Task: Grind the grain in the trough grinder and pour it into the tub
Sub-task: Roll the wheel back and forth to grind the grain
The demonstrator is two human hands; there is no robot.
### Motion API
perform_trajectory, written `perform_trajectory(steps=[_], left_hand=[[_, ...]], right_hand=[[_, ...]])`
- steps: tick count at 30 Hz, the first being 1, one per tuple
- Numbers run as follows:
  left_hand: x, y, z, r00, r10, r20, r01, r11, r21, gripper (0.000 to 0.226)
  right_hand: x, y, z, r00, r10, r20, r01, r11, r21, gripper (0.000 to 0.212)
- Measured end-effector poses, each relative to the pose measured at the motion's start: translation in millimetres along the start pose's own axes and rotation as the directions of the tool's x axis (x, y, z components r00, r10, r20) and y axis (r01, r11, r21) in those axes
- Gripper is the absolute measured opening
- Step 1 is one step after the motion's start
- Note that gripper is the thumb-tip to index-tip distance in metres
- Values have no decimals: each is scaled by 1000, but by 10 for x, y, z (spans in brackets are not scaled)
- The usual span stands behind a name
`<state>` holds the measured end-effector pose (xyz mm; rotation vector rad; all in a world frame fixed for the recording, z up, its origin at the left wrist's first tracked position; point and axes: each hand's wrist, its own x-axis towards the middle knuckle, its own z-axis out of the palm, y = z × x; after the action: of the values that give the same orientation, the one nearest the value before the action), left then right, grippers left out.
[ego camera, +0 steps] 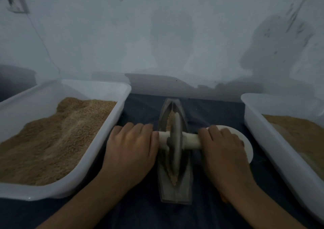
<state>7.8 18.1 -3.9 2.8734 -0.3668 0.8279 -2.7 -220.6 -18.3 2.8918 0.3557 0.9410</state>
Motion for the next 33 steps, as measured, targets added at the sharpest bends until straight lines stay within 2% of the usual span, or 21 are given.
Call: perform_trajectory(steps=[3, 5, 7, 9, 14, 18, 21, 24, 28, 30, 33], left_hand=[[-114, 5, -16, 986, 81, -145, -82, 997, 1, 38], [48, 32, 54, 992, 57, -109, -54, 998, 32, 41], [343, 17, 197, 1000, 6, -18, -4, 991, 133, 41], [639, -35, 378, 999, 1, 36, -10, 972, 234, 30], [1061, -32, 603, 984, -168, 60, 151, 964, 221, 21], [828, -58, 489, 988, -124, 93, 105, 977, 185, 19], [419, -9, 292, 999, -50, -22, 53, 990, 135, 29], [109, 31, 142, 993, -18, -119, 14, 999, -33, 39], [120, 50, 157, 986, 3, -164, -5, 1000, -11, 40], [333, 16, 247, 995, -3, -104, 10, 997, 72, 40], [745, -96, 450, 998, 23, 56, -35, 975, 220, 21]], right_hand=[[-162, 84, 14, 1000, -26, -14, 26, 1000, -7, 48], [-57, 90, 70, 1000, -8, 25, 8, 1000, 5, 44], [208, 98, 141, 996, 23, 87, -23, 1000, -8, 42], [576, 123, 239, 987, 49, 154, -40, 997, -61, 39], [1272, 131, 354, 955, 151, 255, -142, 989, -52, 26], [1025, 19, 232, 982, 105, 155, -93, 992, -84, 24], [514, -50, 138, 993, 98, 62, -95, 994, -56, 34], [51, -19, 97, 997, 67, -25, -68, 998, -6, 40], [13, 39, 127, 998, 58, -4, -58, 998, -9, 44], [275, 59, 181, 998, 44, 39, -43, 999, -30, 45], [843, 92, 278, 990, 66, 127, -52, 993, -110, 34]])
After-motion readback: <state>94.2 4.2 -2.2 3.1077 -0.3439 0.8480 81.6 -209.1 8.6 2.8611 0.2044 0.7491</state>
